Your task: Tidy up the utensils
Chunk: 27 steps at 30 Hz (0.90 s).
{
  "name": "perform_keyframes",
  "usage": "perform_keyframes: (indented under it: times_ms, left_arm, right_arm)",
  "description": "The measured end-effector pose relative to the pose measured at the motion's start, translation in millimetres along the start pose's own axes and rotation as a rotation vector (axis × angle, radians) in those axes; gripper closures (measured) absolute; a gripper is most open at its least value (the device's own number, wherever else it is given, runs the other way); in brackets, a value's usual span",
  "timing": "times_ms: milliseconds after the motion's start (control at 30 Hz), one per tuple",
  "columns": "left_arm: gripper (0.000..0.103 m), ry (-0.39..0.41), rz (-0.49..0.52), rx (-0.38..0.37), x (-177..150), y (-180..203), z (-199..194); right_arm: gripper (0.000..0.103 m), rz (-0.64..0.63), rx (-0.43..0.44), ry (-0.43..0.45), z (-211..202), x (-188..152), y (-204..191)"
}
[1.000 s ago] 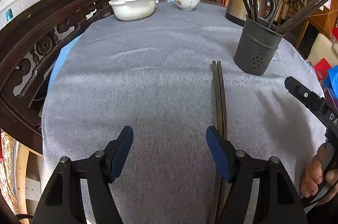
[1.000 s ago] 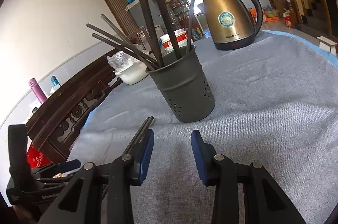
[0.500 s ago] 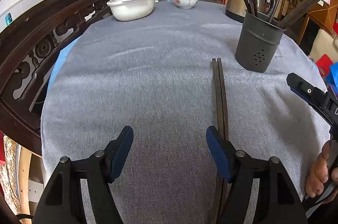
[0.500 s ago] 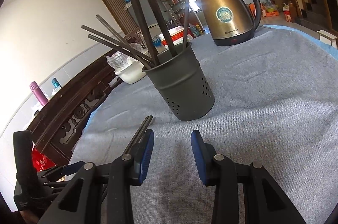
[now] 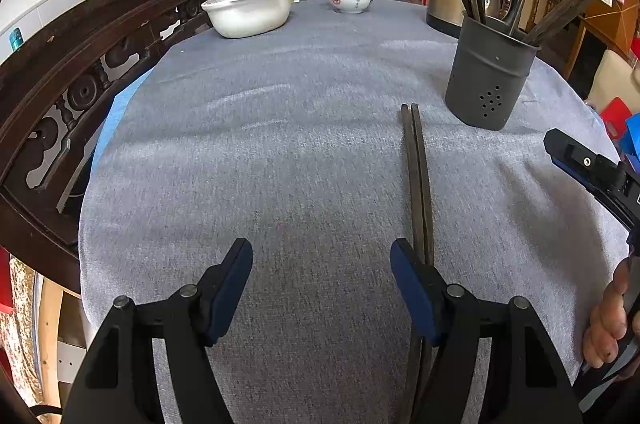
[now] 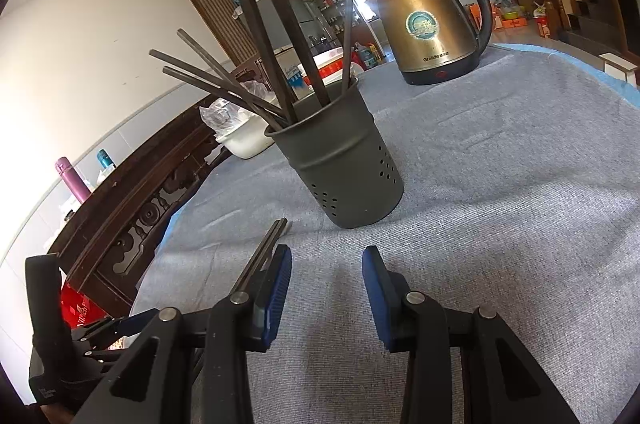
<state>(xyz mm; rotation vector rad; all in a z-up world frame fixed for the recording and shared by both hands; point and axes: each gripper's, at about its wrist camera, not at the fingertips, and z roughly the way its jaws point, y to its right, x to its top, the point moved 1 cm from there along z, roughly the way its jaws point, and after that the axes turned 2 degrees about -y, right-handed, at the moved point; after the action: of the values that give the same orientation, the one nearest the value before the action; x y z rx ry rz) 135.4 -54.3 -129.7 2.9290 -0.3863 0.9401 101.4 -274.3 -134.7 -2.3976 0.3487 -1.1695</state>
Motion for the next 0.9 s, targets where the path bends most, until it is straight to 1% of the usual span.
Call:
perform_keyframes:
  times_ms: [267,400,500,667,900]
  left_arm:
    - [0.031,-0.017,-0.001,-0.023,-3.8,0.8,2.0]
    - [0.031,-0.037,0.000,-0.055,-4.6,1.4,6.3]
    - [0.031,-0.055,-0.012,-0.085,-0.8,-0.4,12.0]
    - [0.031,-0.055,-0.035,-0.108,9.2,-3.0,14.6]
    - [0.031,-0.050,-0.012,-0.125,18.9,7.0,15.9]
  right_arm:
    - [0.062,0.001,-0.007,-0.002,0.6,0.6,0.1]
    - [0.062,0.001,-0.008,-0.003,0.4,0.2,0.2]
    - [0.062,0.002,-0.008,-0.002,0.4,0.0,0.7]
    - [0.062,0.004,-0.010,-0.004,0.3,-0.1,0.9]
    - [0.062,0.005,-0.010,-0.007,1.2,0.3,1.1]
